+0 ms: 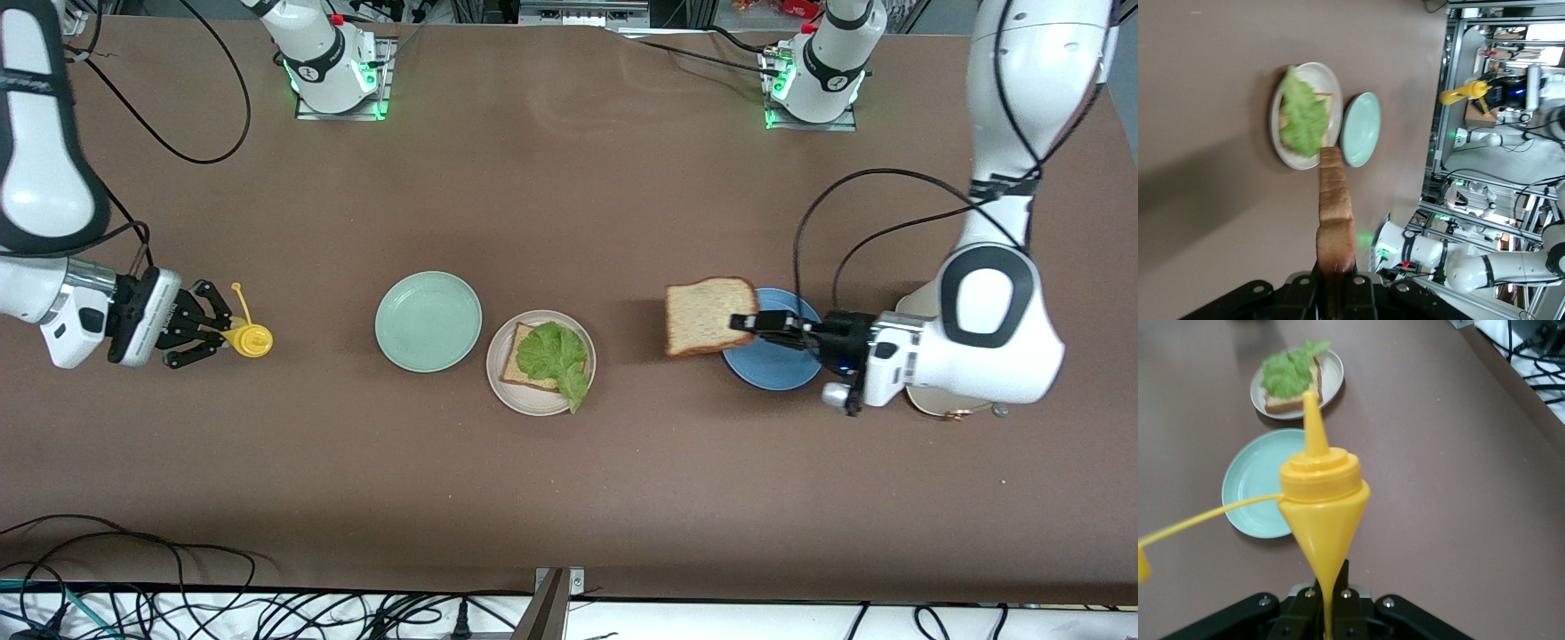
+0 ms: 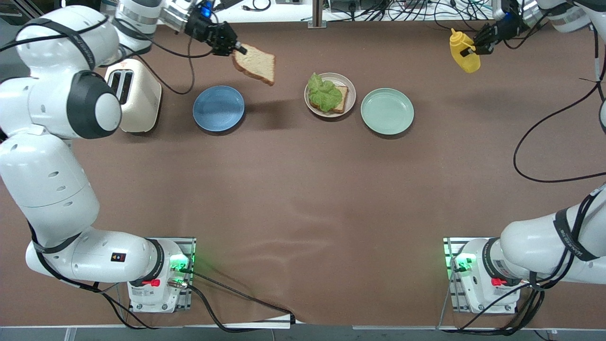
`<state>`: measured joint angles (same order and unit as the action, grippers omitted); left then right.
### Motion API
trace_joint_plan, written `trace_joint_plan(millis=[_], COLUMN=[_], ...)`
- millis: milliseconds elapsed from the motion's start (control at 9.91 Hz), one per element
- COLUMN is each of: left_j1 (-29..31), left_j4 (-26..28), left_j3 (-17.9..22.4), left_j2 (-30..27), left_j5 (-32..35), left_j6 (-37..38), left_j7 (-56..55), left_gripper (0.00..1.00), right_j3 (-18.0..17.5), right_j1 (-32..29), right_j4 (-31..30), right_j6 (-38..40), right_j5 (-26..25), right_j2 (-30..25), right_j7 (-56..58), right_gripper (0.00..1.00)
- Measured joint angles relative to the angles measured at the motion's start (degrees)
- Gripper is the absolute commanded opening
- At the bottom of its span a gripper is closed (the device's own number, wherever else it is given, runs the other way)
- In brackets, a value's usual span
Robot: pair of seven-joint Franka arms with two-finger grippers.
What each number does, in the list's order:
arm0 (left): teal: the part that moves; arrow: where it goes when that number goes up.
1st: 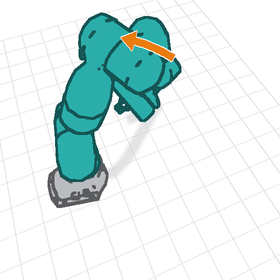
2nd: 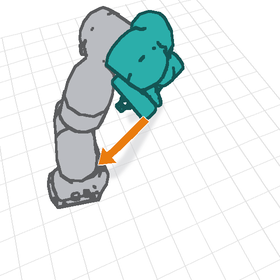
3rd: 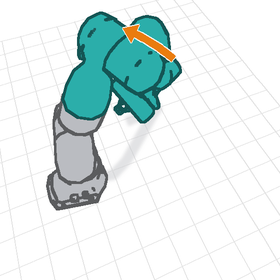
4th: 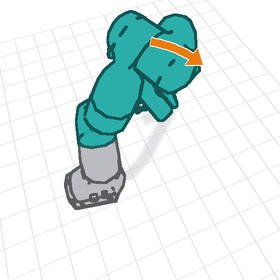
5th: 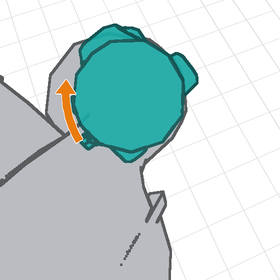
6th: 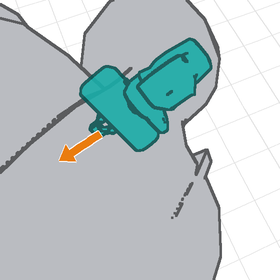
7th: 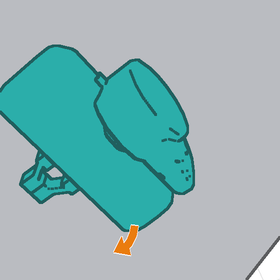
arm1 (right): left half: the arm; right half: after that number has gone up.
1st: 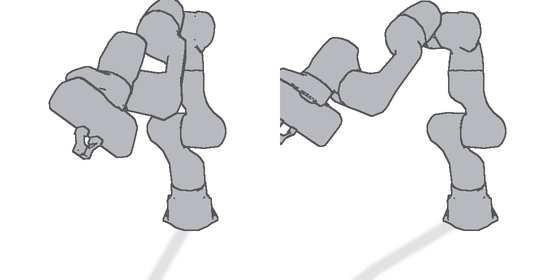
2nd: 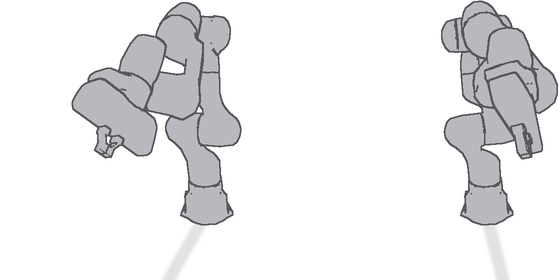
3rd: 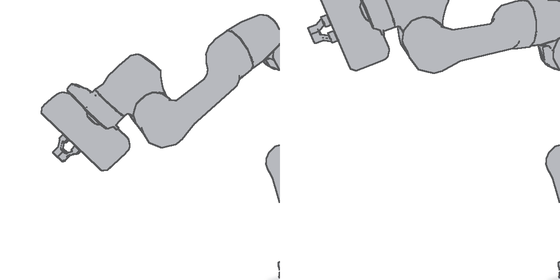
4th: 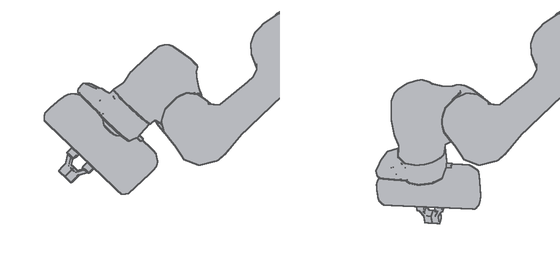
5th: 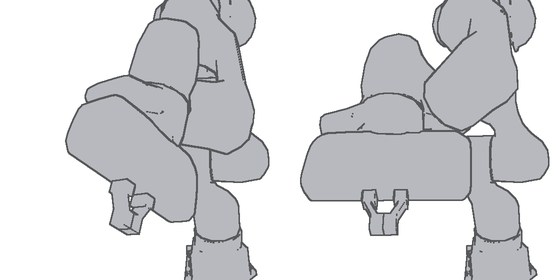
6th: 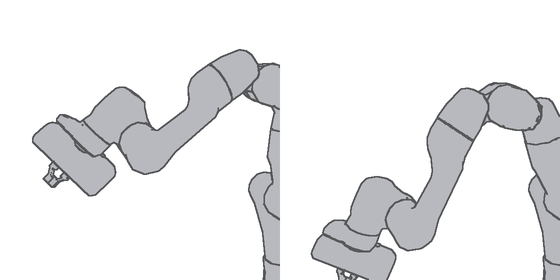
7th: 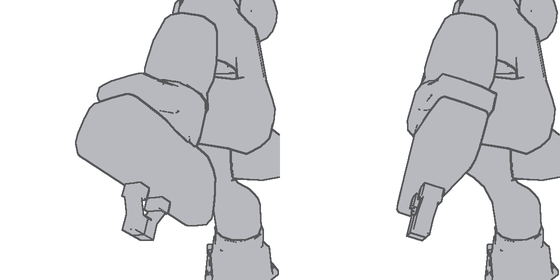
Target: Make sandwich on beige plate with both arms
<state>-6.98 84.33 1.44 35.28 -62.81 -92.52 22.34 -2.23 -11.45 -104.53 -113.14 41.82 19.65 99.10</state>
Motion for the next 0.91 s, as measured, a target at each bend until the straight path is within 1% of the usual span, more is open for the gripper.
trace_joint_plan(millis=[101, 202, 303, 404, 505, 606, 706, 908], left_j1=[-3.1, -6.6, -9.2, -11.1, -12.5, -13.8, -15.5, -19.1], left_j4=[0.0, 0.0, 0.0, 0.0, 0.0, 0.0, 0.1, 0.1], left_j3=[-0.1, -0.1, -0.1, -0.1, -0.1, -0.1, -0.1, -0.1], left_j2=[0.7, 1.5, 2.2, 2.7, 2.9, 3.3, 3.9, 6.4], left_j5=[-2.8, -4.9, -6.9, -8.2, -8.8, -10.1, -12.1, -16.1], left_j6=[-4.2, -8.5, -11.0, -12.4, -14.9, -17.5, -20.5, -27.2], left_j7=[-0.1, -0.3, -0.8, -1.7, -2.9, -3.4, -3.7, -3.8], left_gripper=[0.0, 0.0, 0.0, 0.0, 0.0, 0.0, 0.0, 0.0], right_j3=[3.2, 7.1, 11.4, 15.1, 17.6, 19.3, 20.3, 21.1], right_j1=[-0.1, -0.3, -0.6, -1.3, -2.4, -3.4, -4.0, -4.3], right_j4=[-4.3, -8.3, -11.2, -12.6, -13.0, -13.0, -12.9, -12.1], right_j6=[2.4, 5.9, 10.5, 15.5, 20.0, 23.4, 25.6, 27.7], right_j5=[8.1, 13.3, 16.8, 19.2, 21.0, 21.7, 22.3, 22.8], right_j2=[0.1, 0.5, 1.9, 4.6, 8.4, 12.5, 15.8, 19.1], right_j7=[8.2, 16.2, 23.9, 30.8, 36.9, 42.2, 46.7, 54.0], right_gripper=[0.0, 0.0, 0.0, 0.0, 0.0, 0.0, 0.0, 0.0])
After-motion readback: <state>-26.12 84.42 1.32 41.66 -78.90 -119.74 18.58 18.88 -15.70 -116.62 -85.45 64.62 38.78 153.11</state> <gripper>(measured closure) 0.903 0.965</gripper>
